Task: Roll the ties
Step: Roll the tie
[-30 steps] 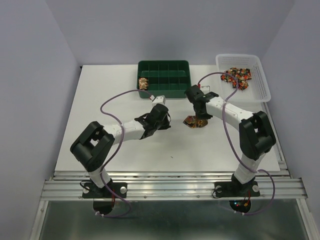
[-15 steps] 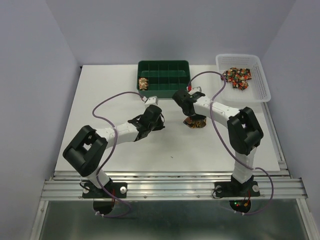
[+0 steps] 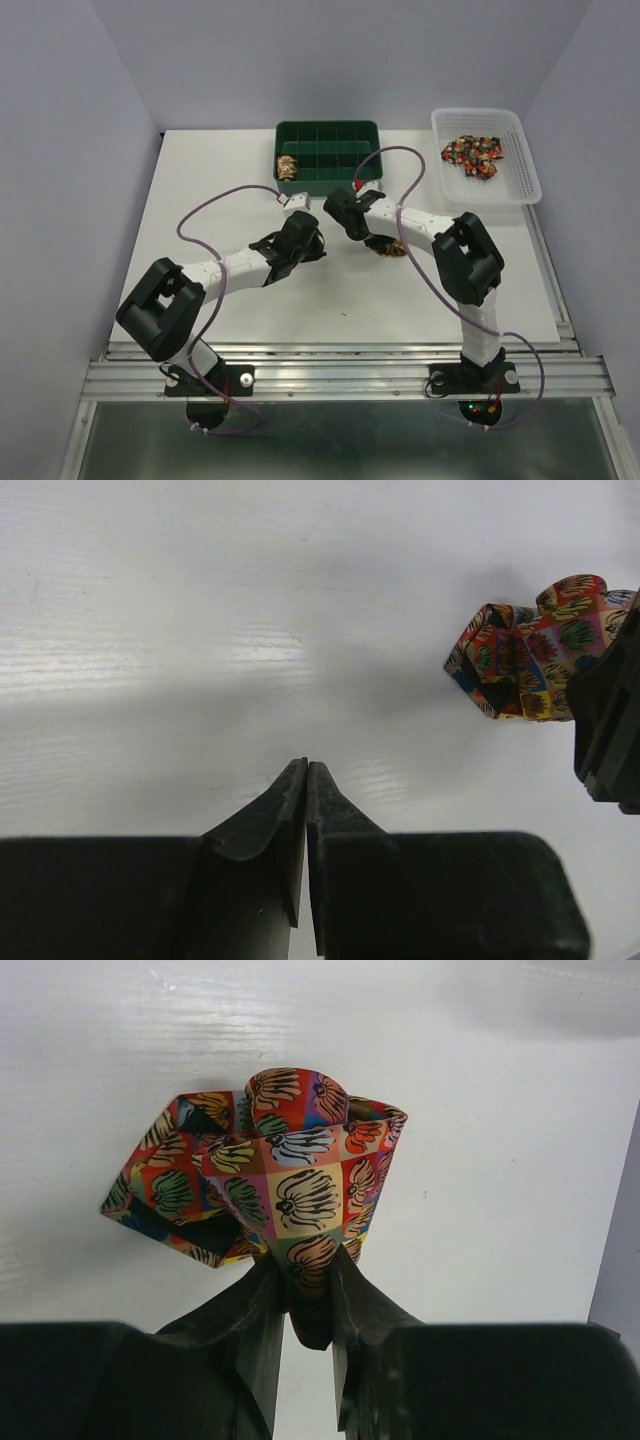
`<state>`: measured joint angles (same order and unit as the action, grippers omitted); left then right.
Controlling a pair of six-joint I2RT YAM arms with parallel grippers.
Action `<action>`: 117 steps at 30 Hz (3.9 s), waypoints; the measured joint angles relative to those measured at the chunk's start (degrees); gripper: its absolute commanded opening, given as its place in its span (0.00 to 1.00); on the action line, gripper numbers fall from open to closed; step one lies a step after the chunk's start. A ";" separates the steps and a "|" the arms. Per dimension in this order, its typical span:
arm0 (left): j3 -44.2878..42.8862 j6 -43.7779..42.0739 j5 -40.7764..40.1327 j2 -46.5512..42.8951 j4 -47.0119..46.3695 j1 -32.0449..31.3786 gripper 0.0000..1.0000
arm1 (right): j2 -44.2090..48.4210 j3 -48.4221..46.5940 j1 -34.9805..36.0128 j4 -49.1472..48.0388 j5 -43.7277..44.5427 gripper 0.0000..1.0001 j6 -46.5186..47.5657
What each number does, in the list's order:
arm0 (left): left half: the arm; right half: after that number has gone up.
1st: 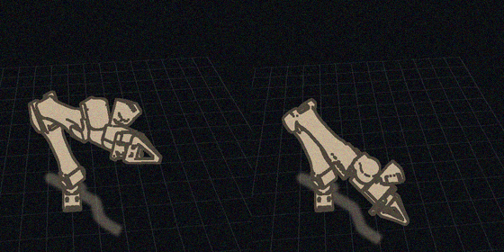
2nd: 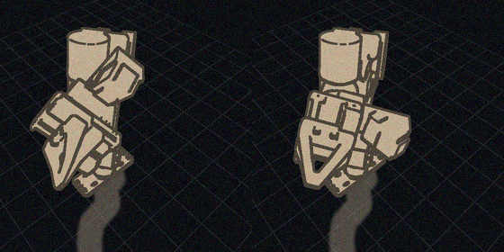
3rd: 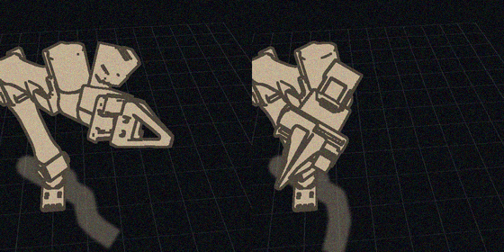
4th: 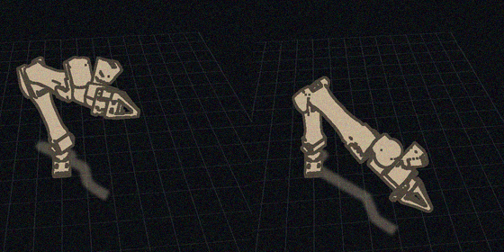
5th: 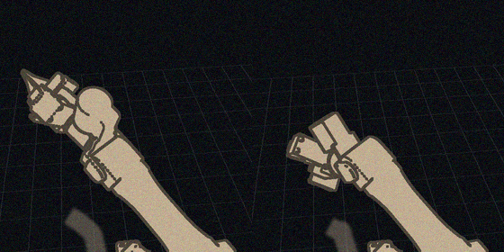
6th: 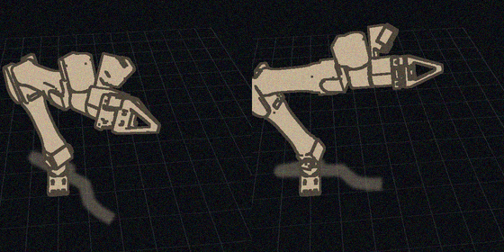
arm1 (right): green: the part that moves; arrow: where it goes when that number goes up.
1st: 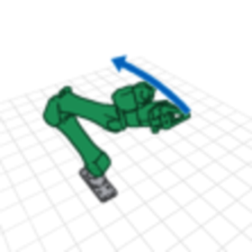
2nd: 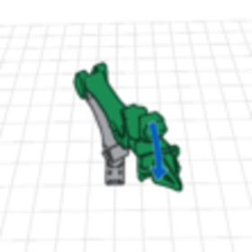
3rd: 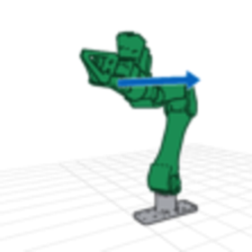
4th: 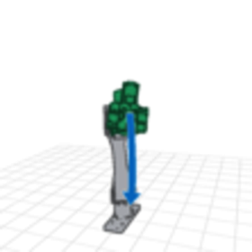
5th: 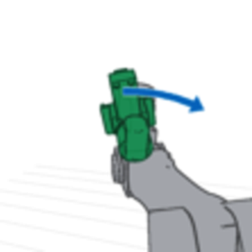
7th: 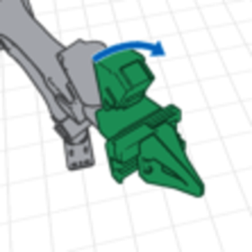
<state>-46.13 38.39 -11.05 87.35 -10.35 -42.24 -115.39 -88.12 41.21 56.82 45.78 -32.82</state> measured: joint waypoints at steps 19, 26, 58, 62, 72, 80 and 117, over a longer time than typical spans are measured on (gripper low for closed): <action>7.65 1.73 -1.42 -12.09 1.97 5.20 0.18 | -4.24 -1.73 3.76 -1.60 -0.50 0.16 0.22; 9.81 1.99 0.02 -12.74 1.09 6.43 0.20 | -4.24 -0.50 3.78 -6.14 -2.97 0.29 1.66; 9.99 -1.14 12.83 -5.25 -10.75 8.98 0.21 | 7.30 12.41 -2.99 -26.38 -20.85 0.63 1.18; 9.49 -1.11 14.86 -3.58 -12.24 8.98 0.22 | 9.51 14.86 -5.09 -29.70 -24.85 0.65 -0.04; 4.61 1.42 19.43 4.07 -18.75 8.98 0.37 | 11.69 18.97 -8.98 -36.13 -33.00 0.76 -4.70; 2.56 3.69 22.08 9.99 -23.26 8.92 0.61 | 13.73 21.53 -10.51 -40.61 -37.64 0.97 -8.48; -6.58 1.03 28.72 25.57 -36.76 4.72 0.62 | 17.99 27.78 -16.39 -51.10 -49.11 1.00 -21.44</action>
<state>-52.71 39.42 17.67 112.92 -47.11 -37.52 -97.41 -60.34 24.82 5.72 -3.33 -54.26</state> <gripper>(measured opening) 0.626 0.998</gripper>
